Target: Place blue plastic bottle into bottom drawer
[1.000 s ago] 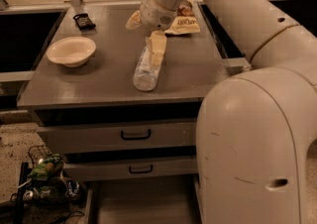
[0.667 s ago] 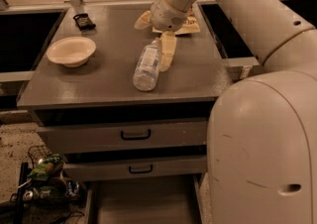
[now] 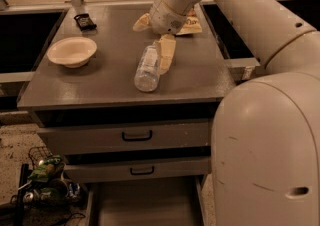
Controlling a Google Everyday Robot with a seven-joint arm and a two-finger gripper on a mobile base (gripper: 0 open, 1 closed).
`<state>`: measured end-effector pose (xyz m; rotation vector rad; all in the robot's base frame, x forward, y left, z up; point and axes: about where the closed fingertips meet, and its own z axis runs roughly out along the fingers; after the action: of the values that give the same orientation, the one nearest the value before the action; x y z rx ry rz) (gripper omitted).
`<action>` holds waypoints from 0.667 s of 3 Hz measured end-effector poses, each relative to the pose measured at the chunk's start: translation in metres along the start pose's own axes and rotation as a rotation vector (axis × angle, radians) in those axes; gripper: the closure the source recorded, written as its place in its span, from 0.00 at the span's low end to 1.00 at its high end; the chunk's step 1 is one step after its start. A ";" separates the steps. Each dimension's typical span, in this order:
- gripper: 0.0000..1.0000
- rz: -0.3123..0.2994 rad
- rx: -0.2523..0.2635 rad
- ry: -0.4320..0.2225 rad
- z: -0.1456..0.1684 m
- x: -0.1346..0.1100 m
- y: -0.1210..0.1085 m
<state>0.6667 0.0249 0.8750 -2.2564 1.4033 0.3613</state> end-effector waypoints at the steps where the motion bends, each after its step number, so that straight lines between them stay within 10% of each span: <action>1: 0.00 -0.025 0.005 -0.025 0.008 -0.007 0.000; 2: 0.00 -0.051 0.006 -0.049 0.013 -0.013 0.000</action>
Offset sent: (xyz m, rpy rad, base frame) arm -0.0123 0.0203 -0.0031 0.0667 -0.0203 0.0848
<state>0.6608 0.0417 0.8695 -2.2593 1.3180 0.3922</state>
